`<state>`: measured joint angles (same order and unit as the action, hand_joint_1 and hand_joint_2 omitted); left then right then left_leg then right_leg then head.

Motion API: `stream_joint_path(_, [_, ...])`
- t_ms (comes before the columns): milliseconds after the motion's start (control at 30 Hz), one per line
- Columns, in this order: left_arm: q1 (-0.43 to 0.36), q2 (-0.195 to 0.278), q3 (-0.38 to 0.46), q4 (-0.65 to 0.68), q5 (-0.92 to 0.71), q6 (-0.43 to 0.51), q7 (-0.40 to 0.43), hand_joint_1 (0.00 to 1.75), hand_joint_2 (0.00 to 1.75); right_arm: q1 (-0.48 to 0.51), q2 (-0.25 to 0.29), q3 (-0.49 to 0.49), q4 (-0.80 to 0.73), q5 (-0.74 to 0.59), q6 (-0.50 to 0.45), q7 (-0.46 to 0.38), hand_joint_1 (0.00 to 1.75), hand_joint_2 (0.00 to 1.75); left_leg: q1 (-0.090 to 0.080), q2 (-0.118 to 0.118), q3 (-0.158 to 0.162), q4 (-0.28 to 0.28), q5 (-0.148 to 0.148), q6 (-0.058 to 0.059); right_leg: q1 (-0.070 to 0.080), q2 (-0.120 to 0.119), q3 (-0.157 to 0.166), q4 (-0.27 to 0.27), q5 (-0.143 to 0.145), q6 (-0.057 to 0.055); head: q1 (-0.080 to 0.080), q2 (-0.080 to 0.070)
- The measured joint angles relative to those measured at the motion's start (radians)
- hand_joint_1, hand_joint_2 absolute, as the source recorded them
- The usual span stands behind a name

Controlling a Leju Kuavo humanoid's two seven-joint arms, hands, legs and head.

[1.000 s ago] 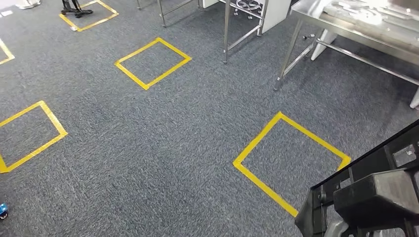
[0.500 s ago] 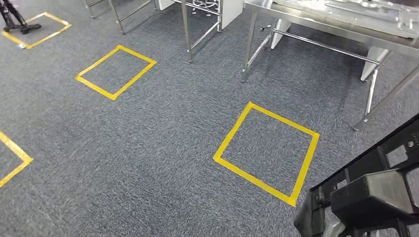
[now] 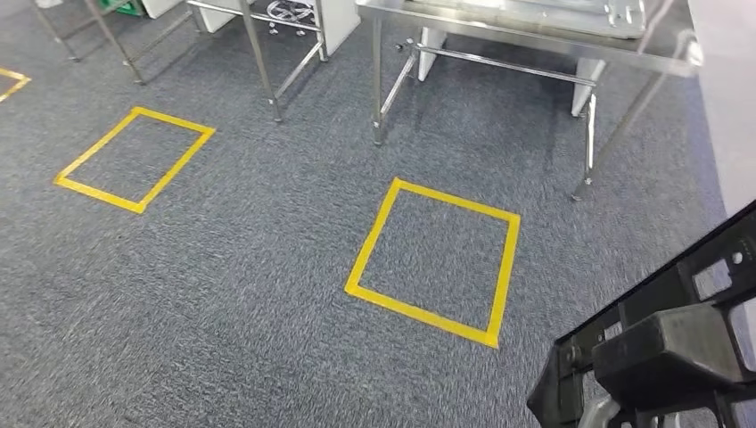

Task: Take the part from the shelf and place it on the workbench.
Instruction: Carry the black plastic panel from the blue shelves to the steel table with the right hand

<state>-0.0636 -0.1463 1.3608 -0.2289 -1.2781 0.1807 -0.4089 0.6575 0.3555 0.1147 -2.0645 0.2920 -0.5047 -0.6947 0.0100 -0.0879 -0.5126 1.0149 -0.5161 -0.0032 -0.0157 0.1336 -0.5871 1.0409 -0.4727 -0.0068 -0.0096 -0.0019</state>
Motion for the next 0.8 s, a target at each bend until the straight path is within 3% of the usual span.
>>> stream_joint_path(67, [-0.006,0.0,0.0,0.0,0.007,-0.002,-0.001,0.0,0.0,0.0,0.0,0.0,0.0,0.0,0.014,0.0,1.75,1.75,0.001,0.025,0.003,-0.011,0.008,0.006,-0.003,0.015,-0.008,-0.001,0.006,0.015,0.0,0.0])
stream_joint_path(100, [-0.01,-0.001,0.001,0.0,0.009,-0.004,-0.002,0.0,0.0,0.0,0.0,0.0,0.0,0.001,0.019,0.0,1.75,1.75,0.003,0.037,0.005,-0.018,0.013,0.011,-0.001,0.001,-0.013,0.005,0.002,0.02,0.001,0.0])
stream_joint_path(133, [-0.012,-0.001,0.001,0.0,0.01,-0.008,-0.004,0.0,0.0,-0.001,0.0,-0.001,0.0,0.001,0.022,0.0,1.75,1.75,0.005,0.053,0.006,-0.025,0.019,0.017,0.001,-0.028,-0.027,0.032,-0.017,0.023,0.004,0.0])
stream_joint_path(200, [-0.011,-0.002,0.001,0.0,0.011,-0.015,-0.008,0.0,0.0,-0.005,0.0,-0.001,0.001,0.001,0.024,0.0,1.75,1.75,0.004,0.084,0.005,-0.03,0.022,0.024,0.003,-0.098,-0.08,0.142,-0.083,0.028,0.01,0.0])
stream_joint_path(233, [-0.009,-0.002,0.001,0.0,0.013,-0.019,-0.009,0.0,0.0,-0.007,0.0,-0.001,0.002,0.001,0.027,0.0,1.75,1.75,0.003,0.104,0.004,-0.03,0.022,0.025,0.002,-0.118,-0.11,0.208,-0.113,0.031,0.012,0.0])
stream_joint_path(300, [-0.008,-0.002,0.004,0.0,0.019,-0.031,-0.012,0.0,0.0,-0.008,0.0,-0.001,0.005,0.0,0.036,0.0,1.75,1.75,0.002,0.136,0.004,-0.028,0.019,0.024,0.0,-0.13,-0.13,0.262,-0.122,0.035,0.012,0.0])
stream_joint_path(333, [-0.009,-0.002,0.005,0.0,0.021,-0.038,-0.014,0.0,0.0,-0.008,0.0,-0.001,0.006,-0.001,0.04,0.0,1.75,1.75,0.001,0.152,0.005,-0.027,0.017,0.022,0.0,-0.136,-0.11,0.23,-0.099,0.035,0.012,0.0])
stream_joint_path(400, [-0.011,-0.002,0.007,0.0,0.022,-0.048,-0.016,0.0,0.0,-0.009,0.0,-0.001,0.008,-0.002,0.048,0.0,1.75,1.75,0.0,0.177,0.012,-0.026,0.01,0.016,0.004,-0.172,-0.027,0.091,-0.042,0.029,0.012,0.0])
stream_joint_path(467, [-0.012,-0.002,0.007,0.0,0.023,-0.051,-0.017,0.0,0.0,-0.011,0.0,-0.002,0.008,-0.003,0.054,0.0,1.75,1.75,-0.005,0.197,0.02,-0.025,0.004,0.006,0.011,-0.204,0.028,-0.008,-0.016,0.017,0.012,0.0])
stream_joint_path(500, [-0.013,-0.002,0.008,0.0,0.023,-0.051,-0.017,0.0,0.0,-0.011,0.0,-0.002,0.009,-0.004,0.055,0.0,1.75,1.75,-0.007,0.205,0.023,-0.026,0.001,0.001,0.014,-0.208,0.031,-0.018,-0.019,0.011,0.011,0.0])
stream_joint_path(633, [-0.018,-0.001,0.008,0.0,0.023,-0.051,-0.017,0.0,0.0,-0.01,0.0,-0.004,0.01,-0.007,0.057,0.0,1.75,1.75,-0.009,0.231,0.036,-0.031,-0.001,-0.011,0.015,-0.179,0.026,-0.019,-0.017,0.0,0.011,0.0])
stream_joint_path(767, [-0.018,-0.001,0.008,0.0,0.023,-0.051,-0.017,0.0,0.0,-0.01,0.0,-0.004,0.01,-0.007,0.056,0.0,1.75,1.75,-0.009,0.232,0.037,-0.03,-0.001,-0.012,0.014,-0.178,0.026,-0.02,-0.016,-0.001,0.011,0.0])
stream_joint_path(800, [-0.018,-0.001,0.008,0.0,0.023,-0.051,-0.017,0.0,0.0,-0.012,0.0,-0.005,0.011,-0.008,0.051,0.0,1.75,1.75,-0.007,0.2,0.023,0.002,-0.024,-0.016,0.011,-0.17,0.026,-0.022,-0.014,-0.006,0.01,0.0])
